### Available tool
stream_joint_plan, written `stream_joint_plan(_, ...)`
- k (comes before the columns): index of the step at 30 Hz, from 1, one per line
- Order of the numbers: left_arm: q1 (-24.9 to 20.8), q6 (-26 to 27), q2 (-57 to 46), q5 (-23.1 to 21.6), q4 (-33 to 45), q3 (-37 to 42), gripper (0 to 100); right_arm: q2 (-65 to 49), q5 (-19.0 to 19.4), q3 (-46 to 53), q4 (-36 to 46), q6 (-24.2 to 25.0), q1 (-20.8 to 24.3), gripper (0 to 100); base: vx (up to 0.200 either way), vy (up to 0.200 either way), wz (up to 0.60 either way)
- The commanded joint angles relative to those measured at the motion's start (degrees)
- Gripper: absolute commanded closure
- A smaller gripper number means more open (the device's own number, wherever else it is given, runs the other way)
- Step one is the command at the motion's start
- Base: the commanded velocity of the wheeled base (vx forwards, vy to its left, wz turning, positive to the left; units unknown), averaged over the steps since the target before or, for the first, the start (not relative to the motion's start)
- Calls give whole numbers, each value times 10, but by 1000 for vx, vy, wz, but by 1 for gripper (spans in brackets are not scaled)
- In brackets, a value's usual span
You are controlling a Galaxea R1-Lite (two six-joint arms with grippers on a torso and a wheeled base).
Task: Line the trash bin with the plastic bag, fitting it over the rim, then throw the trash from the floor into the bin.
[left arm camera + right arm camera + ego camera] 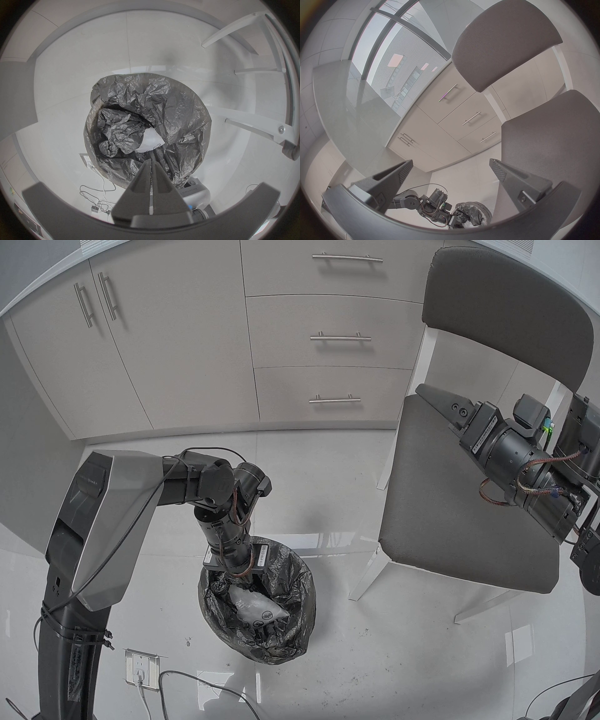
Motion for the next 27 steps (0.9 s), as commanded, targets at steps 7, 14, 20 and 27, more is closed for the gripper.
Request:
stream_joint_plan(7,0,15,40,63,-21,0,100,2,0,4,-1,0,0,0,0,0,0)
stream_joint_plan(14,0,50,69,104,-73,0,100,3,0,4,-1,0,0,0,0,0,0)
stream_joint_plan(20,-7,56,84,123,-77,0,100,7,0,3,-1,0,0,0,0,0,0)
stream_joint_plan(27,-16,95,117,171,-124,0,100,9,0,3,-1,0,0,0,0,0,0)
